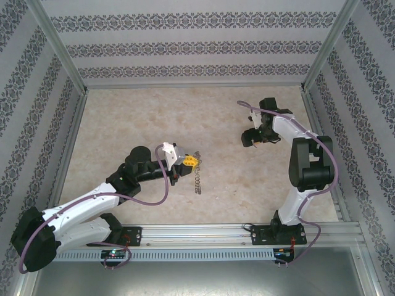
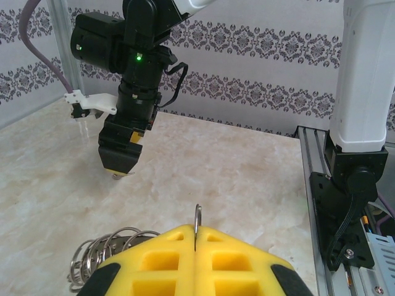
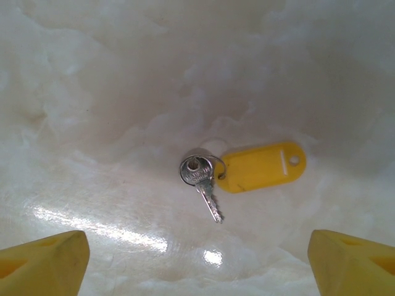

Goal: Put the keys on the keyring

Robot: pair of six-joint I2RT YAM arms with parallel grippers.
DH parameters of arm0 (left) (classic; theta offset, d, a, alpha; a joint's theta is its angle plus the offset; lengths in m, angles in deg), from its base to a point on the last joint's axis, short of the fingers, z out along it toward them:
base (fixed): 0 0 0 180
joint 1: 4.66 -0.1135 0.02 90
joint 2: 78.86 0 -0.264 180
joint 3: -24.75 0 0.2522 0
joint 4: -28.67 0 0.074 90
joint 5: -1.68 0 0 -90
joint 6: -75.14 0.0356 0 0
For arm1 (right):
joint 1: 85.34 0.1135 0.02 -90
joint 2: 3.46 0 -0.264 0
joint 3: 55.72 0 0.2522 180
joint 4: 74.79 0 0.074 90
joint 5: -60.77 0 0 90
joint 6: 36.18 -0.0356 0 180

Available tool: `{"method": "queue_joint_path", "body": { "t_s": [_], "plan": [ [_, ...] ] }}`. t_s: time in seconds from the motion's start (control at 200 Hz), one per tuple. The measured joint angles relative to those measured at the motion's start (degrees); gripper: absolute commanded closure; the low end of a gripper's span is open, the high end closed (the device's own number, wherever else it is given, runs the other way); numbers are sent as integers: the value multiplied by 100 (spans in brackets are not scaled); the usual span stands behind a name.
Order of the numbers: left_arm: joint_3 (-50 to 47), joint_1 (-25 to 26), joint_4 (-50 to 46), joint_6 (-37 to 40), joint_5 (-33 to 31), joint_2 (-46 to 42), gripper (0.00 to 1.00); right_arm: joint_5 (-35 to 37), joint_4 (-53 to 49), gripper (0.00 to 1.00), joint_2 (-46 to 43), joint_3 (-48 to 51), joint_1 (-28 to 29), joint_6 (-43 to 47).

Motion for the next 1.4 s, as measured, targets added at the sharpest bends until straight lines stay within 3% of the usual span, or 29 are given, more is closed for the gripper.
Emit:
{"method": "queue_joint_path", "body": {
  "t_s": [1.404],
  "plan": [
    [0, -4, -15, 4, -22, 90, 100, 61, -492, 52, 1237, -1078, 92, 313]
  ]
}}
